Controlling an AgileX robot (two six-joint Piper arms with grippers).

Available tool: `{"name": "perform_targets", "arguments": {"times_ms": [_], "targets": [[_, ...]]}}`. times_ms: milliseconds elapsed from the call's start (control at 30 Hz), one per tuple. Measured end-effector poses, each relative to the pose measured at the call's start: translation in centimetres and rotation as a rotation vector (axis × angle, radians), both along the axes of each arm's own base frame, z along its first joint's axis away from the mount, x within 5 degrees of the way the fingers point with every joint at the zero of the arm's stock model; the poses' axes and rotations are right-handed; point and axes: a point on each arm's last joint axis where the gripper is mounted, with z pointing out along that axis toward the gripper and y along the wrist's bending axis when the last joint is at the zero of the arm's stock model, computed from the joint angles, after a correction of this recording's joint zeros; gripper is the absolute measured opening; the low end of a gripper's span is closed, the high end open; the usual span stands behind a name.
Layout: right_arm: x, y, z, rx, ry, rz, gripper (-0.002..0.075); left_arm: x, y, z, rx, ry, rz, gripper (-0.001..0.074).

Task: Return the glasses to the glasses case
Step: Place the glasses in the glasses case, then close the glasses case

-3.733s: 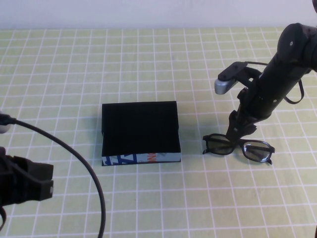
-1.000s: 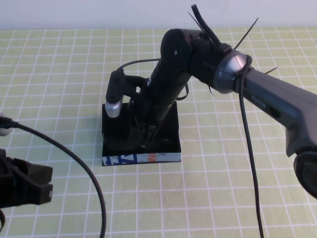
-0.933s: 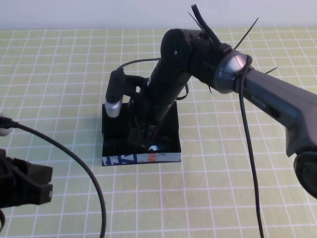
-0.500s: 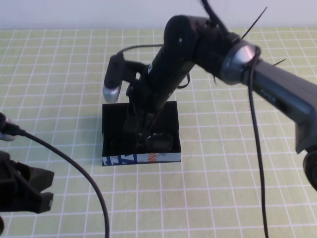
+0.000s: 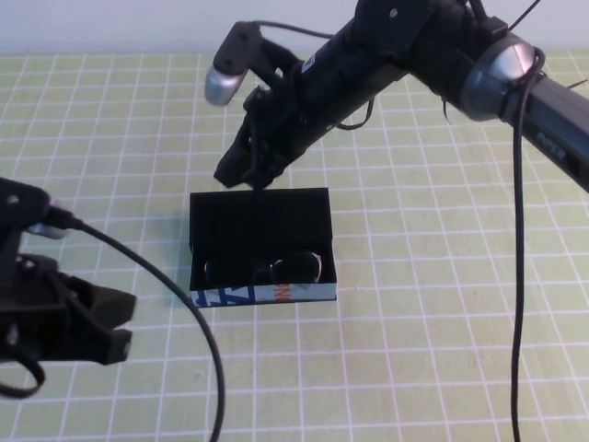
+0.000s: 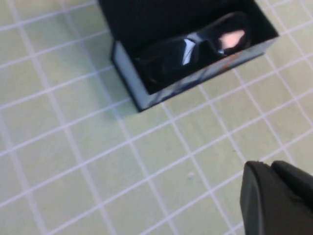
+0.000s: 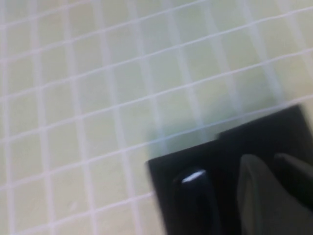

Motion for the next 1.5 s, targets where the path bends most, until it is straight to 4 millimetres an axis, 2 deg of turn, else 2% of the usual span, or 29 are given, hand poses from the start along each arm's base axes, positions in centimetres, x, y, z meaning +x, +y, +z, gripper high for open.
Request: {"name": "perform_targets", "arguments": {"times_ms": [167, 300, 533, 733, 833, 933, 1233, 1333, 1500], "targets": [[2.0, -1.2, 0.4, 0.058, -0.003, -0.182, -0.0009, 1.8, -1.8, -1.7, -0.044, 0.028, -0.146, -0.0004], [3.3, -1.8, 0.1, 0.083, 0.018, -0.313, -0.0015, 3.8, -3.8, -4.1, -0.004, 0.025, -0.206, -0.0004], [6.0, -4.1, -3.5, 0.02, 0.151, -0.515, -0.0016, 5.9, -7.8, -9.3, 0.112, 0.036, -0.251, -0.0004], [8.7, -7.8, -6.0, 0.003, 0.247, -0.661, -0.0016, 7.3, -8.4, -11.7, 0.149, 0.026, -0.152, -0.0004], [9.7, -9.6, -7.1, 0.007, 0.302, -0.722, -0.0016, 7.8, -8.3, -12.3, 0.169, 0.011, -0.122, -0.0004], [10.2, -10.5, -8.7, 0.007, 0.381, -0.737, -0.0016, 8.1, -8.3, -12.7, 0.182, 0.004, -0.102, -0.0004], [10.5, -10.1, -13.4, -0.013, 0.519, -0.7, -0.0016, 9.2, -8.7, -12.2, 0.175, -0.029, -0.083, -0.0004], [10.5, -9.7, -13.9, 0.02, 0.524, -0.654, -0.0016, 9.3, -8.8, -12.2, 0.174, -0.033, -0.082, -0.0004], [10.3, -8.9, -13.1, 0.12, 0.506, -0.539, -0.0016, 9.5, -8.8, -12.1, 0.176, -0.046, -0.071, -0.0004]]}}
